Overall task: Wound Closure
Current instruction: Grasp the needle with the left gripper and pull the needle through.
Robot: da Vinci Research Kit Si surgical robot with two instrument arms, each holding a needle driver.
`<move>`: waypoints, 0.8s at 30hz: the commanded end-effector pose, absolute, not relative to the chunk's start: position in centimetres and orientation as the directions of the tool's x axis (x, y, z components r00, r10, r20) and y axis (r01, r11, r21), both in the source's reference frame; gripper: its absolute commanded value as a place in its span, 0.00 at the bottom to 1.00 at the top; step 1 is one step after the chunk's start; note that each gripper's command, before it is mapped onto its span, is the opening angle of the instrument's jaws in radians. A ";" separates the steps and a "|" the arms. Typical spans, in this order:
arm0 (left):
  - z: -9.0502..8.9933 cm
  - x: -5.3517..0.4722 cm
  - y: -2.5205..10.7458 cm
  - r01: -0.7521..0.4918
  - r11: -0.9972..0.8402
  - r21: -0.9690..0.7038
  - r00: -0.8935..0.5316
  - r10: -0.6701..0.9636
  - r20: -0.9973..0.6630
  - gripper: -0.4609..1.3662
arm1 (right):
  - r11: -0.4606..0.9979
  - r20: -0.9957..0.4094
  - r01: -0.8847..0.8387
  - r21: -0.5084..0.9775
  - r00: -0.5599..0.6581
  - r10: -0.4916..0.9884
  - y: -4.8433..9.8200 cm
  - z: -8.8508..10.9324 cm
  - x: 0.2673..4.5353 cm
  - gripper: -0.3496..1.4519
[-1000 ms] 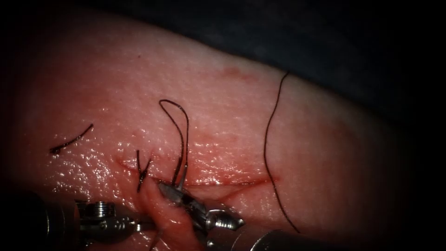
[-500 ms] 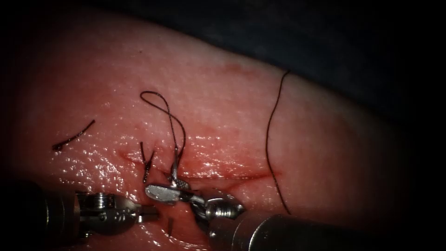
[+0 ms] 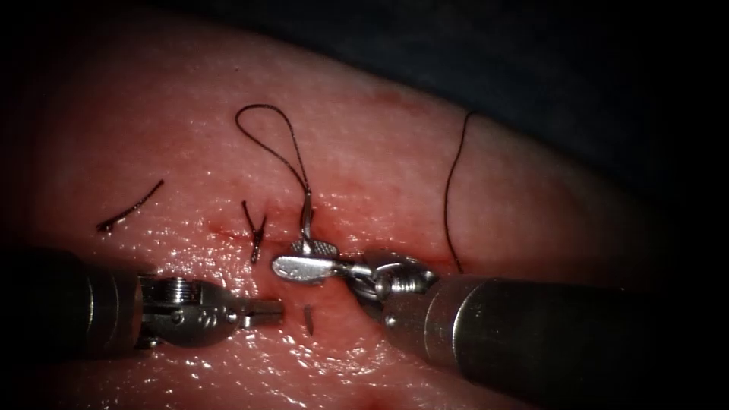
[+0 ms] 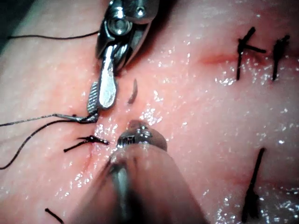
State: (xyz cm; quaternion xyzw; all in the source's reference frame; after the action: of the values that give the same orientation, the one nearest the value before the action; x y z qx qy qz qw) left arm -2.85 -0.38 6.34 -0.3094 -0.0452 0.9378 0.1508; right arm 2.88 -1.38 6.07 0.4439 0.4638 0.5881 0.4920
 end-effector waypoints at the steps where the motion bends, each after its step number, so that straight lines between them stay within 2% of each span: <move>1: 6.3 -2.85 -0.4 -0.257 -0.951 -0.175 -0.760 0.310 -0.571 0.12 | -0.085 0.067 -0.152 0.985 -0.118 0.991 -1.3 6.1 2.85 0.89; 7: 6.3 -2.90 -0.3 -0.247 -0.959 -0.140 -0.747 0.280 -0.603 0.09 | -0.078 0.066 -0.159 0.984 -0.078 0.995 -1.1 6.3 2.65 0.89; 12: 6.3 -2.90 -0.3 -0.213 -0.970 -0.114 -0.744 0.237 -0.625 0.11 | -0.073 0.063 -0.174 0.982 -0.064 0.996 -1.0 6.3 2.54 0.90; 18: 6.3 -2.89 -0.3 -0.161 -0.983 -0.089 -0.720 0.179 -0.670 0.37 | -0.053 0.042 -0.183 0.982 -0.060 0.997 -0.8 6.4 2.40 0.89; 21: 6.3 -2.91 -0.2 -0.116 -0.986 -0.122 -0.669 0.168 -0.724 0.58 | -0.040 0.031 -0.180 0.983 -0.050 0.998 -0.8 6.5 2.35 0.89; 23: 6.3 -2.93 -0.2 -0.109 -0.987 -0.120 -0.650 0.162 -0.742 0.59 | -0.031 0.023 -0.179 0.983 -0.047 0.999 -0.8 6.5 2.33 0.89; 24: 6.2 -2.94 -0.2 -0.105 -0.988 -0.114 -0.639 0.155 -0.754 0.63 | -0.027 0.019 -0.177 0.984 -0.044 0.999 -0.8 6.5 2.31 0.89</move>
State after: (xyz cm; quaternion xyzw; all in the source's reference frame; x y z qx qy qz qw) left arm -2.95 -0.22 6.23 -0.4198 -0.0310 0.9044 0.0697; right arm 2.30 -0.81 6.53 0.4468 0.4548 0.5608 0.5282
